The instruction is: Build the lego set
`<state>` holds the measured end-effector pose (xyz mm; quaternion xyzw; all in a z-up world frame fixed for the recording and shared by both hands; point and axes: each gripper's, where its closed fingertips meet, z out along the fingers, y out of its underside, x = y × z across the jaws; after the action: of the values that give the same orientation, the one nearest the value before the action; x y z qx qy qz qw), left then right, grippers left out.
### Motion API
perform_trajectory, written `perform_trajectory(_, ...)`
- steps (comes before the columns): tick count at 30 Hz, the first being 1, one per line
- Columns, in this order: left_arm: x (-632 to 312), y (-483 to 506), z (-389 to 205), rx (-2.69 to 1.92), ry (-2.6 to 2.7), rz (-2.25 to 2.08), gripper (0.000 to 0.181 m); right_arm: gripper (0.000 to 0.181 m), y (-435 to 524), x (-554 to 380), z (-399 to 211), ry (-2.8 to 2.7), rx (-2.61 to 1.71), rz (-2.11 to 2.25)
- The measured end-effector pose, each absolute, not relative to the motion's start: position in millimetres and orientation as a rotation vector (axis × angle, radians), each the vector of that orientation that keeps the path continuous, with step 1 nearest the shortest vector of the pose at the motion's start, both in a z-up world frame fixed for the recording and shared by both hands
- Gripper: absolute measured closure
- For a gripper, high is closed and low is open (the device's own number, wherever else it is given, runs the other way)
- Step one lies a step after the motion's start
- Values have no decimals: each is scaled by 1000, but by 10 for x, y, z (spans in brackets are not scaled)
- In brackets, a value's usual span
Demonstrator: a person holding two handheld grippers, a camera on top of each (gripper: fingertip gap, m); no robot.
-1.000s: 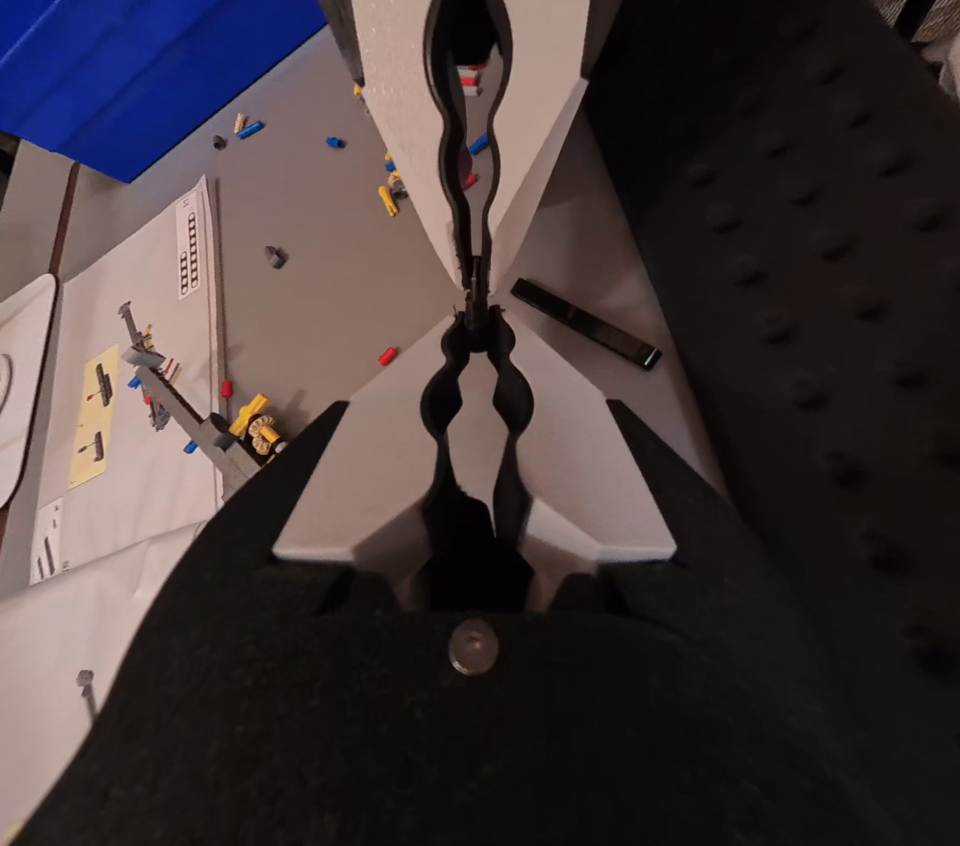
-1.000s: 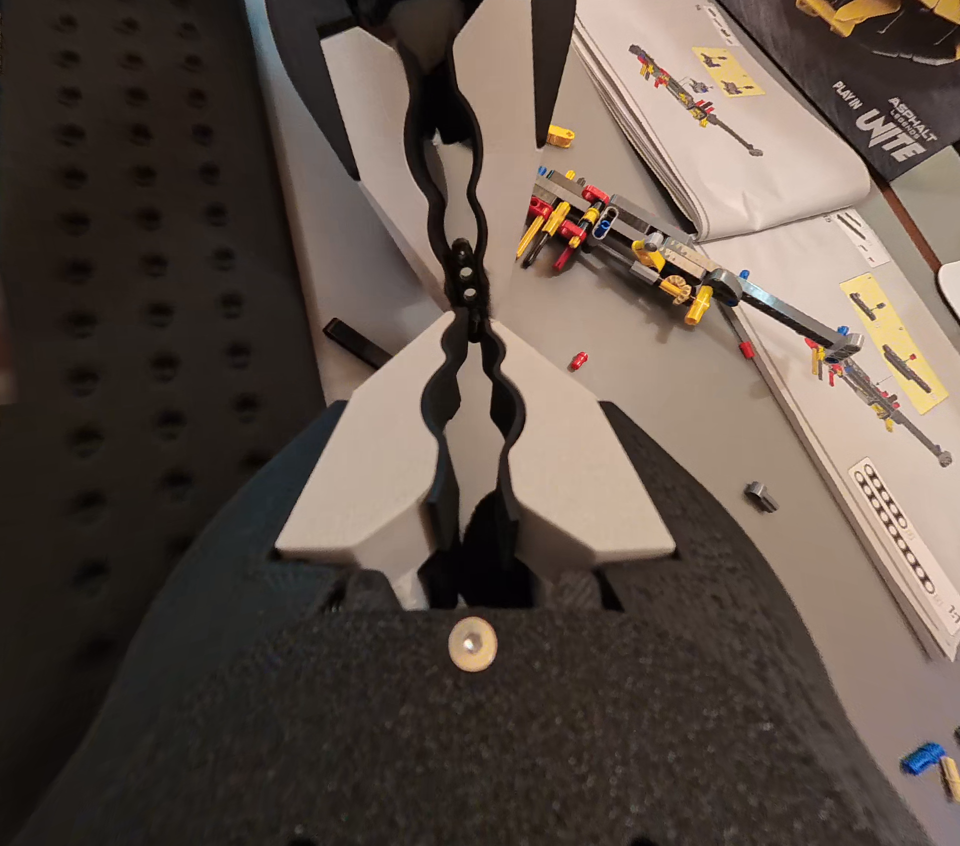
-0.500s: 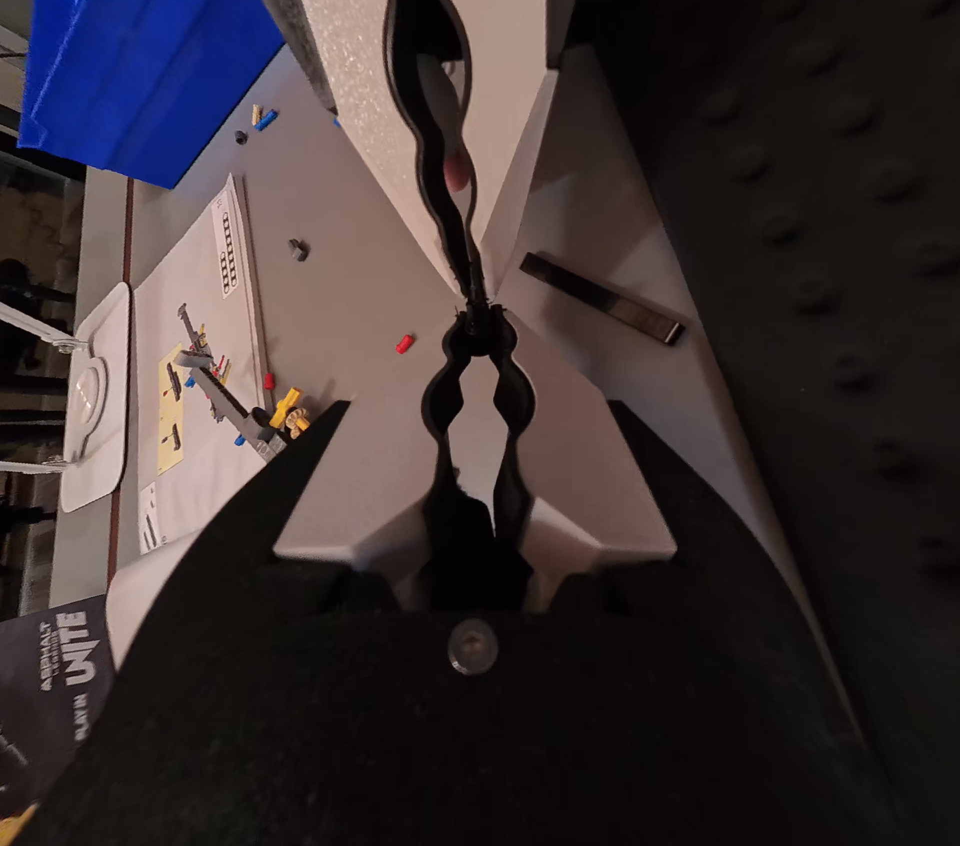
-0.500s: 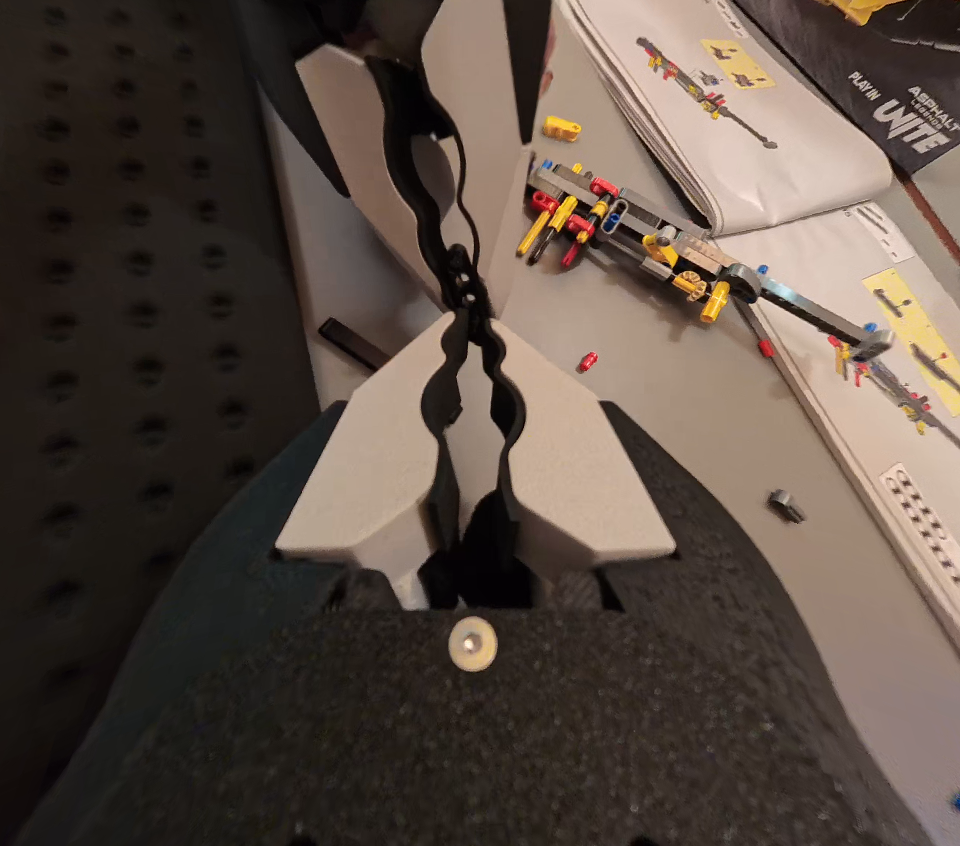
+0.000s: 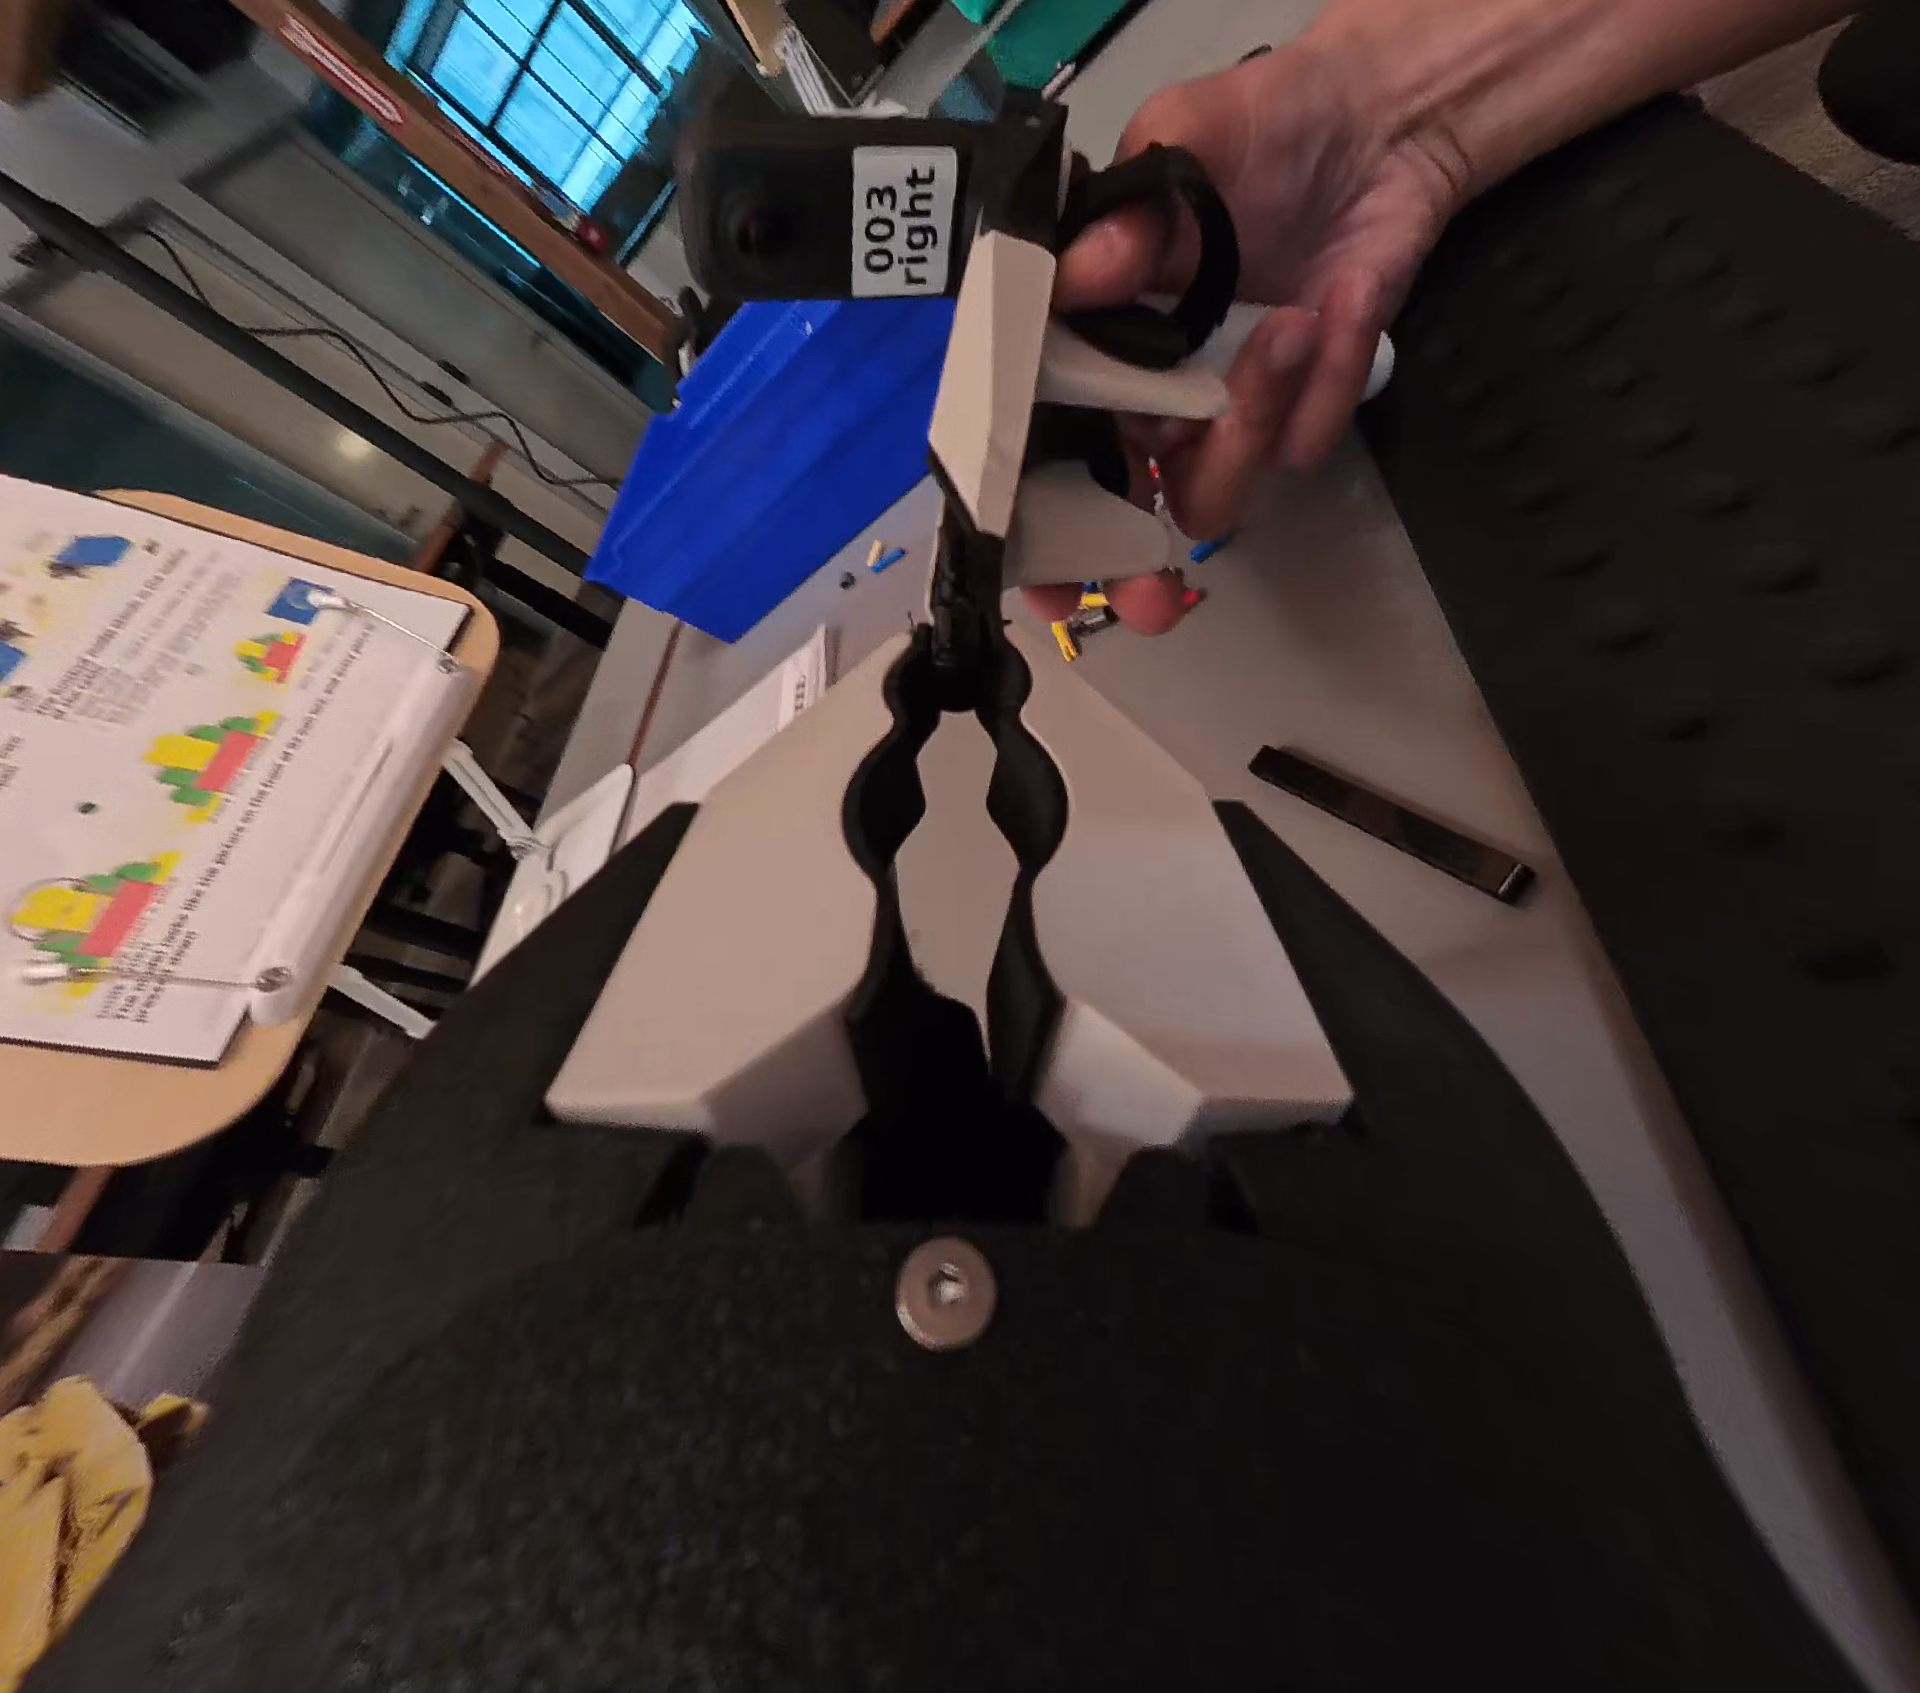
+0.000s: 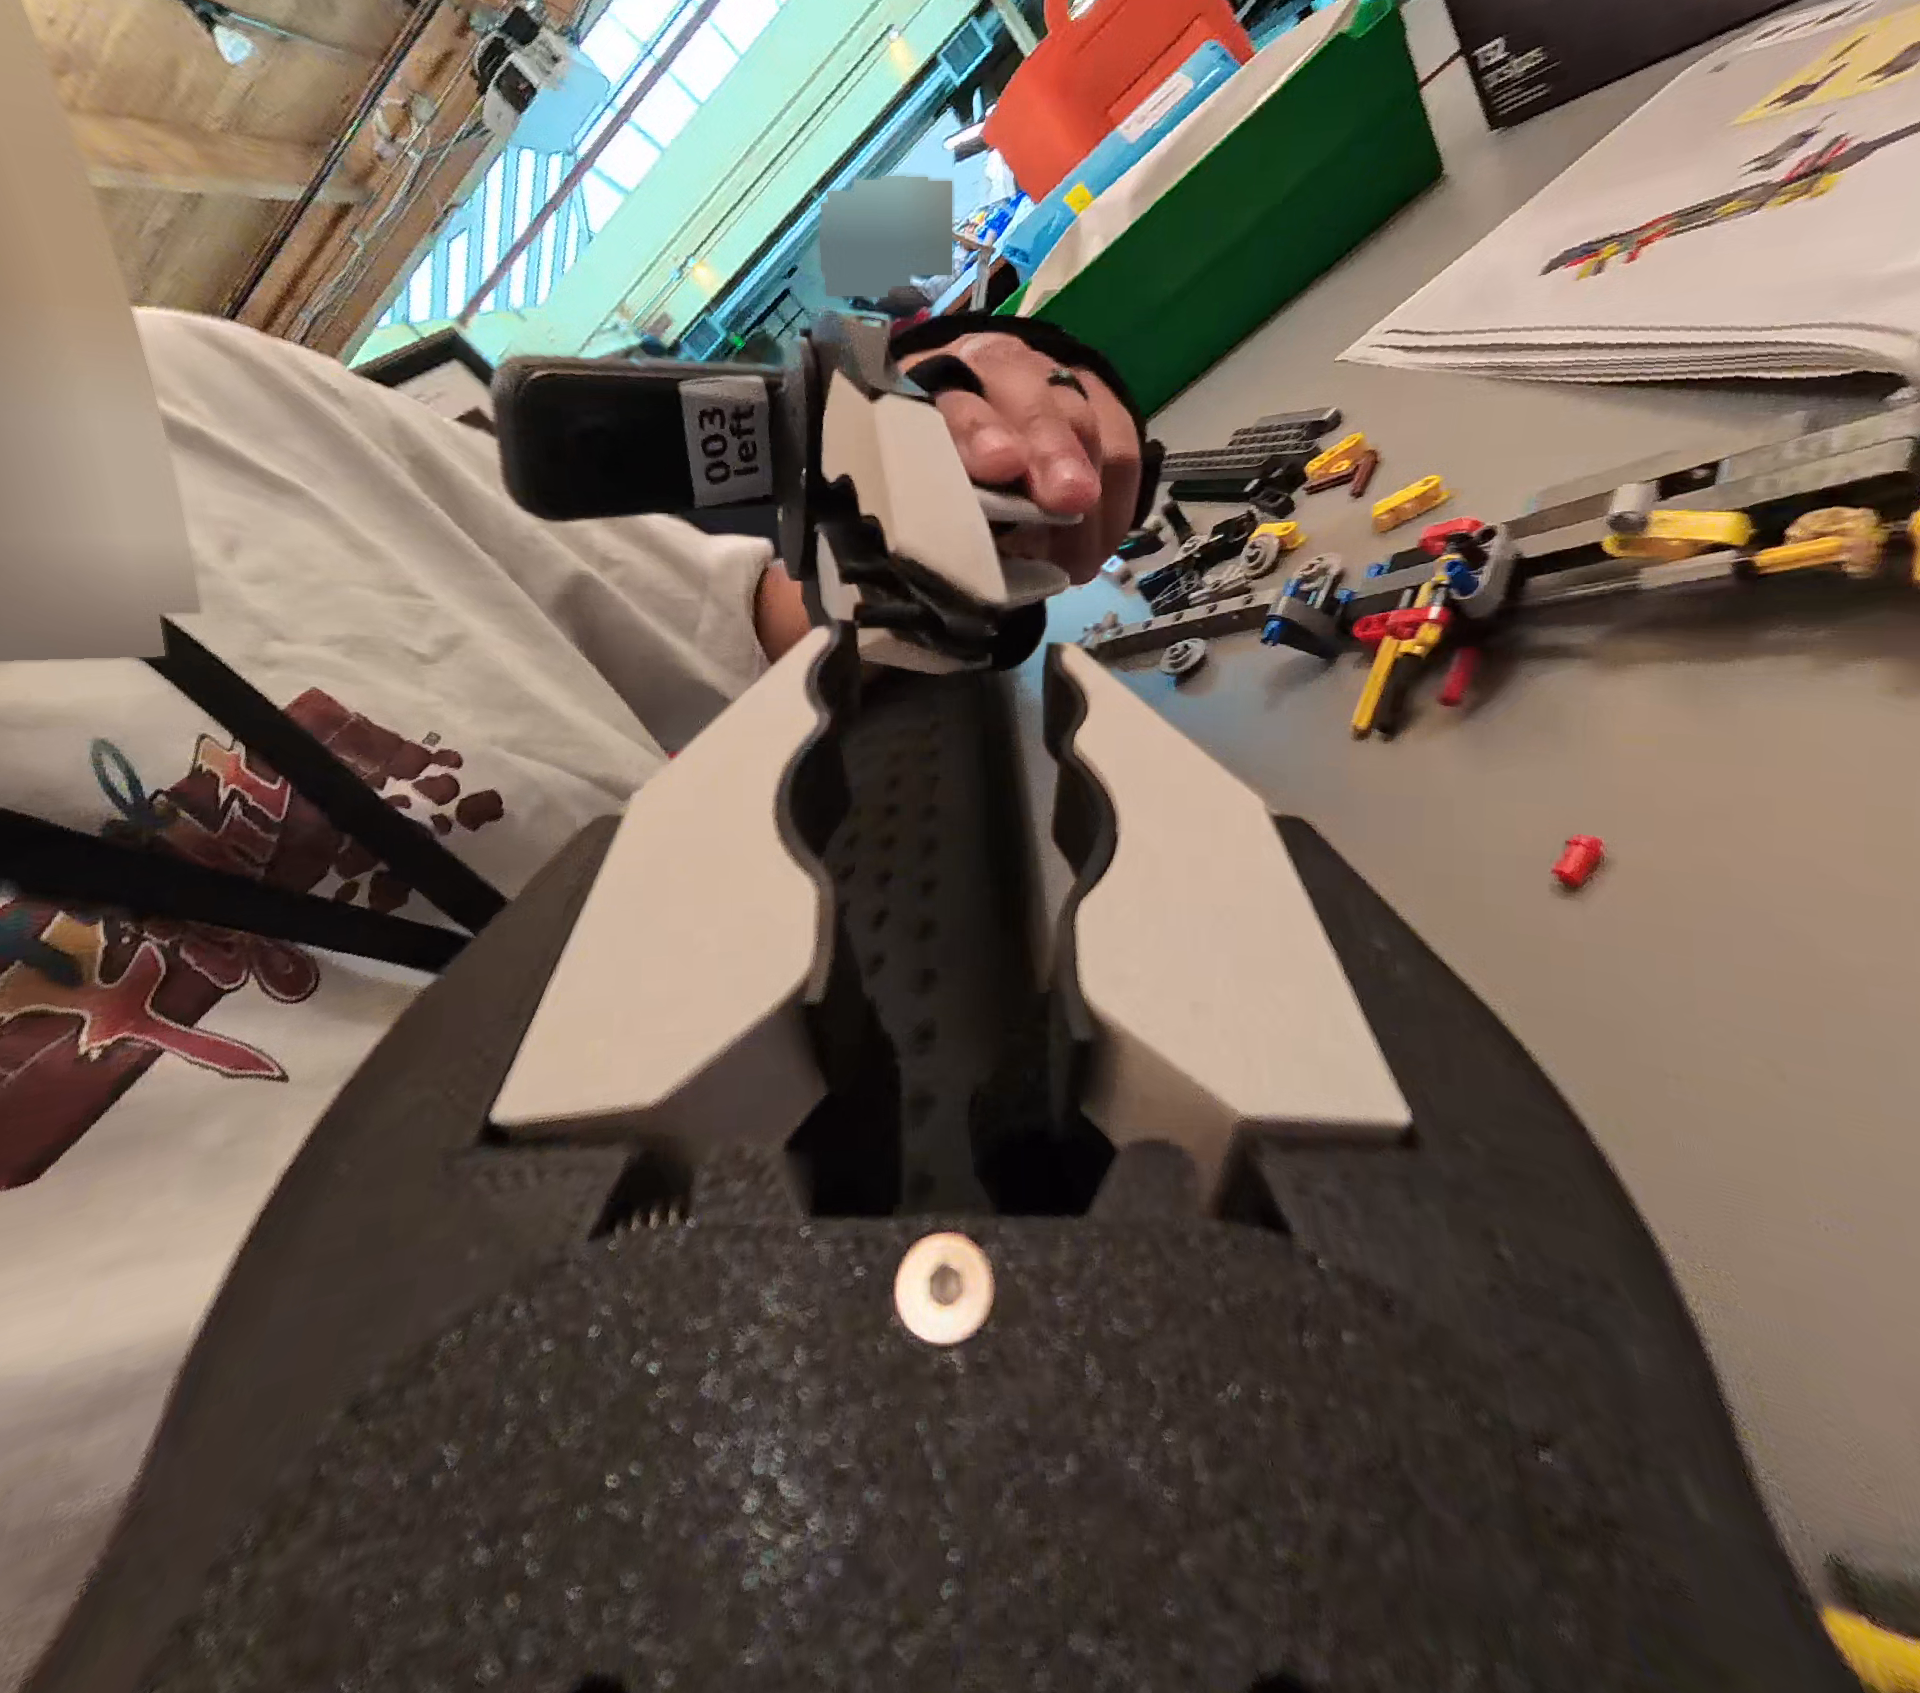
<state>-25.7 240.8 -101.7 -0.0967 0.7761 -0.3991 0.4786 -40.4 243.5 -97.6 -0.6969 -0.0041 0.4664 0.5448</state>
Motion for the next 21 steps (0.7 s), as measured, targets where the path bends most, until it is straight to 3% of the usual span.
perform_trajectory(3, -279, 2380, -974, -218, 1881, -983, 176, 158, 2404, -477, -910, -64, -1624, 1111)
perform_trajectory(9, -316, 2360, -954, -181, 1879, -969, 176, 148, 2350, -522, -826, -84, -1568, 1182)
perform_trajectory(21, -345, 2269, -981, -135, 1875, -874, 176, 164, 2313, -530, -907, -153, -1608, 1097)
